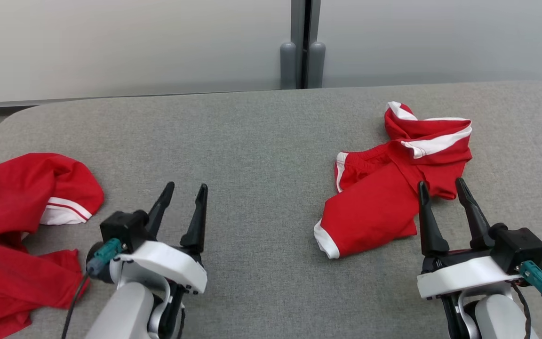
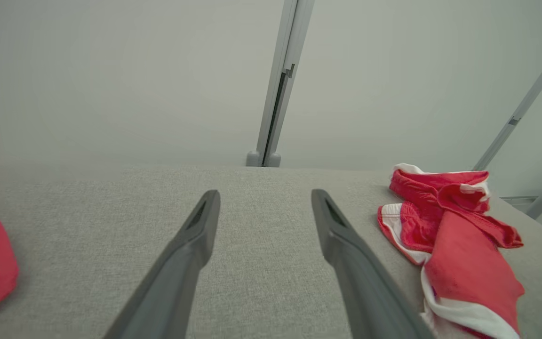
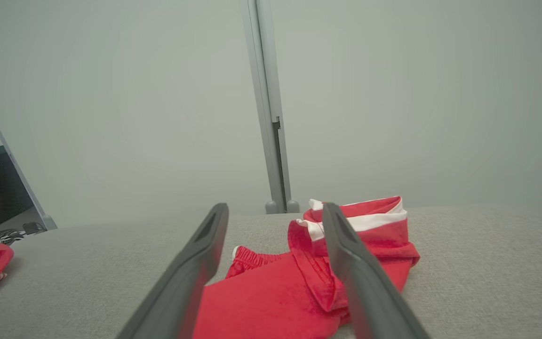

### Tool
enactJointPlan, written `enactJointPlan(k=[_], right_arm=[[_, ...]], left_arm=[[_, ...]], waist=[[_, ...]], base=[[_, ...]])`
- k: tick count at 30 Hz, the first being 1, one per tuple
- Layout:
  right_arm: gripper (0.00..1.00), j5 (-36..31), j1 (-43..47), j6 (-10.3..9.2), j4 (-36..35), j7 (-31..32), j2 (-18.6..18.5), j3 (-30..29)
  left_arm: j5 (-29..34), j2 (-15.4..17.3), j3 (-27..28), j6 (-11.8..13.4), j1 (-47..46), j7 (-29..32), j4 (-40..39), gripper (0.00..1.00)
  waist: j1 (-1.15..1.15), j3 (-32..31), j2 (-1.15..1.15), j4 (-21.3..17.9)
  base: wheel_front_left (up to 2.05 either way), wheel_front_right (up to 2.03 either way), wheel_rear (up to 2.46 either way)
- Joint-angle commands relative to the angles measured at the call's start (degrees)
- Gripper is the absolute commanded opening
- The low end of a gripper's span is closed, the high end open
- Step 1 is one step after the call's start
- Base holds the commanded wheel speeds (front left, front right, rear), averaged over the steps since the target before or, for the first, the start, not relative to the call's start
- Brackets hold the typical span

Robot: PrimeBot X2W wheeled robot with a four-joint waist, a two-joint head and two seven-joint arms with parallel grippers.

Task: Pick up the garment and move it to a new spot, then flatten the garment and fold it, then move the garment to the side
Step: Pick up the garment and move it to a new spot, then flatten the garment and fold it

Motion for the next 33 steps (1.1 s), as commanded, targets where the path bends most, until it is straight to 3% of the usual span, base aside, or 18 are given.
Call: enactJointPlan(k=[1,10,20,33], right_arm=[[1.0,-0.21,0.7,0.15,0.15,-0.06,-0.2,0.02],[1.0,-0.88,-2.37,0.15,2.94,2.25,-0.92,2.16],[1.0,0.11,-16.72,0.09,9.1,16.78,-5.77,8.58],[1.0,6.96,-28.38,0.08,20.1,35.47,-15.0,15.86]], left_arm=[[0.5,-0.57,0.91,0.62,1.81,-0.34,-1.45,1.0],[3.78,-3.03,4.87,0.53,8.17,-0.32,-7.33,1.0],[3.28,-3.64,3.14,-0.41,5.88,-0.33,-7.1,1.0],[-1.88,-3.65,-3.91,2.11,3.96,-0.33,-8.46,1.0]], waist=[[0.0,-0.93,0.0,0.81],[0.0,0.61,0.0,1.61],[0.0,5.17,0.0,4.84],[0.0,10.45,0.0,12.57]], base=[[0.0,0.0,0.0],[0.0,0.0,0.0],[0.0,0.0,0.0],[0.0,0.0,0.0]])
